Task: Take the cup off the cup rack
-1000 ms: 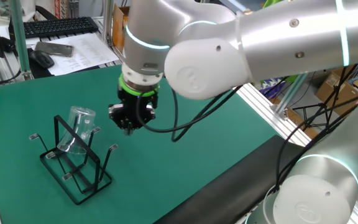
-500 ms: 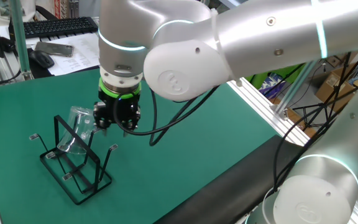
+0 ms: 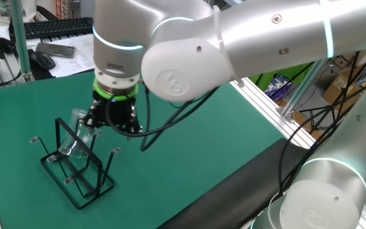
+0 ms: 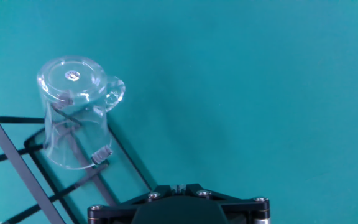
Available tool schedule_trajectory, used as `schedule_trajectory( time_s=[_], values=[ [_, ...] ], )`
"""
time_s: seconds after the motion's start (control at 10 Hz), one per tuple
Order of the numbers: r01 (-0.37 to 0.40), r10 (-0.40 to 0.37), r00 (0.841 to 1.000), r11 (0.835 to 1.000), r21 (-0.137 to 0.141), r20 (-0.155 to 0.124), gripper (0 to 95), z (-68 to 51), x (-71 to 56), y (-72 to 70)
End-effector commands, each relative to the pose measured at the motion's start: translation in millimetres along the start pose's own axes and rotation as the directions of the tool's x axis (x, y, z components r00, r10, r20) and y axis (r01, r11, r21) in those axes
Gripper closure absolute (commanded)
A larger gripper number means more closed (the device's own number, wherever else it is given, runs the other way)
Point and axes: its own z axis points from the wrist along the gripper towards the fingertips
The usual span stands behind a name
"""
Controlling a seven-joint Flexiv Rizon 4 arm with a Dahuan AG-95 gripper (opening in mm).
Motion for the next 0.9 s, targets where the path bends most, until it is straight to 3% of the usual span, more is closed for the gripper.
schedule_trajectory(
  time_s=[0.1,0.5,0.9],
  values=[
    [-0.036,0.037,0.999,0.999,-0.015,0.013,0.0,4.8,8.2,6.7],
    [-0.111,0.112,0.994,0.993,-0.046,0.019,0.0,12.5,16.9,18.7],
    [-0.144,0.151,0.986,0.985,-0.097,0.067,0.0,26.5,21.9,28.7]
  ],
)
